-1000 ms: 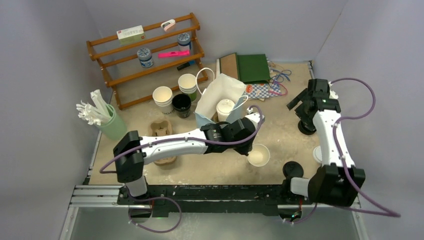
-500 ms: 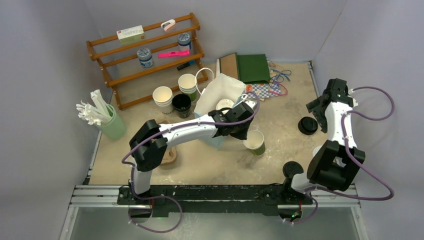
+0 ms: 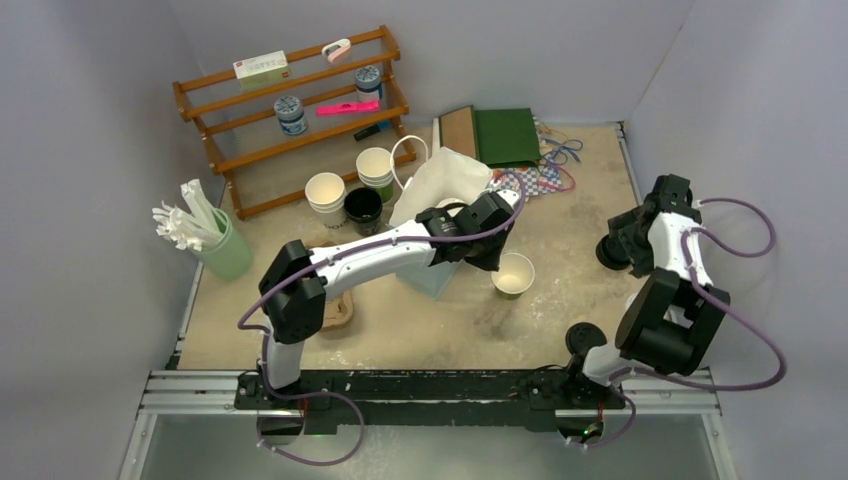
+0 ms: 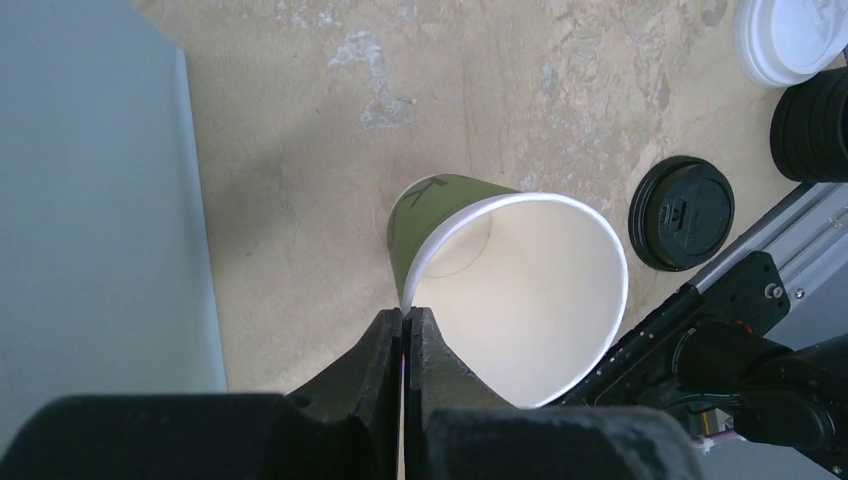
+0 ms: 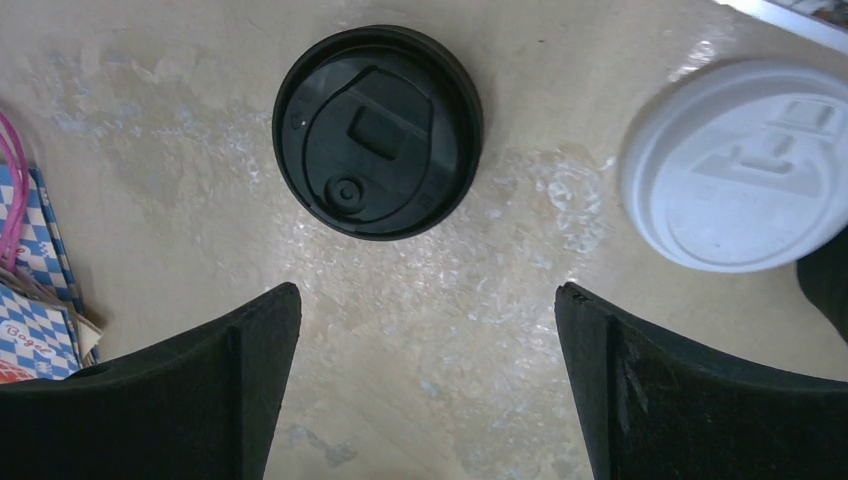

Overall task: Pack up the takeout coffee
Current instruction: Place the coffee cup at the center of the board.

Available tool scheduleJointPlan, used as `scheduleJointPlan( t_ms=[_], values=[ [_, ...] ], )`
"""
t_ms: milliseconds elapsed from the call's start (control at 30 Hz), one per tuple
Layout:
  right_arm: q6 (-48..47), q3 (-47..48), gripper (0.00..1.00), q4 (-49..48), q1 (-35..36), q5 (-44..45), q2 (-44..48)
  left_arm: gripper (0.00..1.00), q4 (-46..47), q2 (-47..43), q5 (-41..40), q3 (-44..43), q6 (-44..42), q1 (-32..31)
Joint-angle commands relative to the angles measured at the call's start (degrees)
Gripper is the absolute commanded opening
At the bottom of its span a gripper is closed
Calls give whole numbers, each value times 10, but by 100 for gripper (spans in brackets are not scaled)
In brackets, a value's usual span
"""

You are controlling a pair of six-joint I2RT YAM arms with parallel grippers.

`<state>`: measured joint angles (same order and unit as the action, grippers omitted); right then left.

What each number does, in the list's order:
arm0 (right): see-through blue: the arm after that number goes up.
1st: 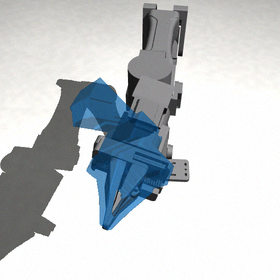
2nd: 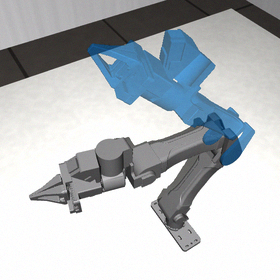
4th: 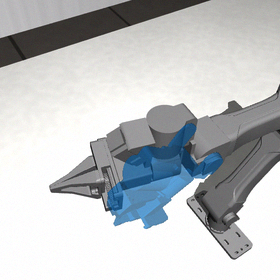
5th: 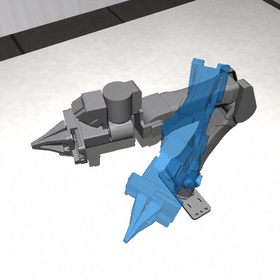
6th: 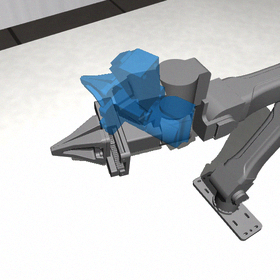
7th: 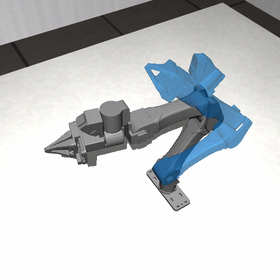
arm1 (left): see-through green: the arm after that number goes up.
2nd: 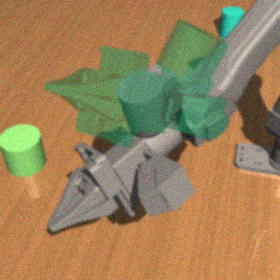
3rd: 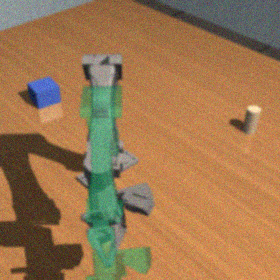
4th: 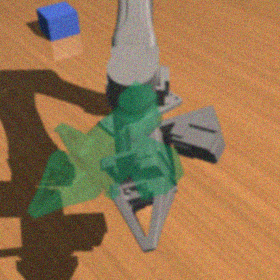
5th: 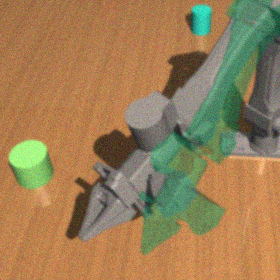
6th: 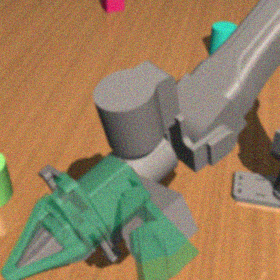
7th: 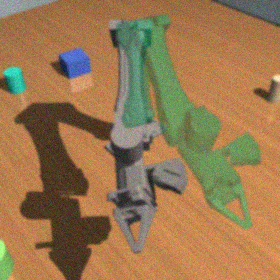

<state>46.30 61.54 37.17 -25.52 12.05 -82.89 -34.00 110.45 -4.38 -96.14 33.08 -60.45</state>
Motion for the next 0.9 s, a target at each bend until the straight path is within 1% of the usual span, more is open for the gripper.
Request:
scheduleJointPlan(
  t_ms=[0, 133, 233, 400, 467, 667, 867],
  values=[
    [8, 32, 99, -21, 1, -34, -36, 3, -18, 0, 1, -18, -21, 1],
    [20, 56, 99, 6, 1, -27, -75, 5, -18, 4, 2, -16, -24, 1],
    [32, 68, 99, 19, 1, 2, -91, 10, -7, 3, 7, -16, -24, 1],
    [33, 85, 99, 17, 1, 34, -126, 25, 3, 5, 25, -16, -21, 1],
    [35, 90, 99, 17, 1, 36, -139, 30, 2, 7, 27, -17, -22, 1],
    [29, 104, 99, 13, 1, 45, -159, 35, 0, 1, 20, -25, -32, 4],
    [17, 114, 99, 9, 1, 34, -173, 43, 21, -36, 2, -27, -53, 6]
  ],
)
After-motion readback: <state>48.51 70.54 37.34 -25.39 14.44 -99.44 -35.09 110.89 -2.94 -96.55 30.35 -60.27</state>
